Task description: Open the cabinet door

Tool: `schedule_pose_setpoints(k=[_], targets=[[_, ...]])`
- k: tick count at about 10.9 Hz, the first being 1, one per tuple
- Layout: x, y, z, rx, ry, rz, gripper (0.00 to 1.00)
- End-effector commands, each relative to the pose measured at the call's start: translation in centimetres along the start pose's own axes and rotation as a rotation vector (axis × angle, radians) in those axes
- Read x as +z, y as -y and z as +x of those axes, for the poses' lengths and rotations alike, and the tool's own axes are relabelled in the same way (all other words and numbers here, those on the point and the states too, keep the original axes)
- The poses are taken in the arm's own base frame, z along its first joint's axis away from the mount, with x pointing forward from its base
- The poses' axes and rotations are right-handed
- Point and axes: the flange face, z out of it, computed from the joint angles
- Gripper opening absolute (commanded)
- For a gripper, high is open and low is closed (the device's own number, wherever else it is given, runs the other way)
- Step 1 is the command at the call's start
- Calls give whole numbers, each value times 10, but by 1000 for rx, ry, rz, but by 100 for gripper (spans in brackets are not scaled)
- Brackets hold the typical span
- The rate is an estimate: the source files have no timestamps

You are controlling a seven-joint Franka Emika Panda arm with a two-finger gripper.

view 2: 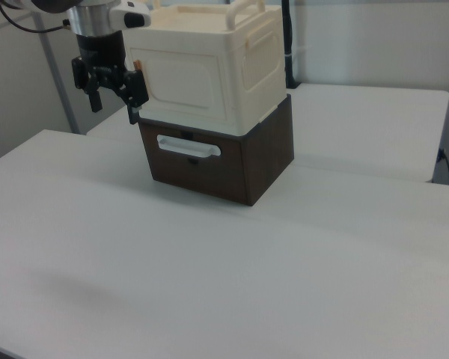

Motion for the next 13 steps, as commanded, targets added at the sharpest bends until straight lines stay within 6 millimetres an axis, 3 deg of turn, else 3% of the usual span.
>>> schedule_pose_setpoints(k=[1,6,7,13], targets=[[-2,0,-7,-24,20,0,100],[11,16,-4,-51,56,1,100],[14,28,-4,-67,62,0,100],[17,28,1,-71,57,-3,100]])
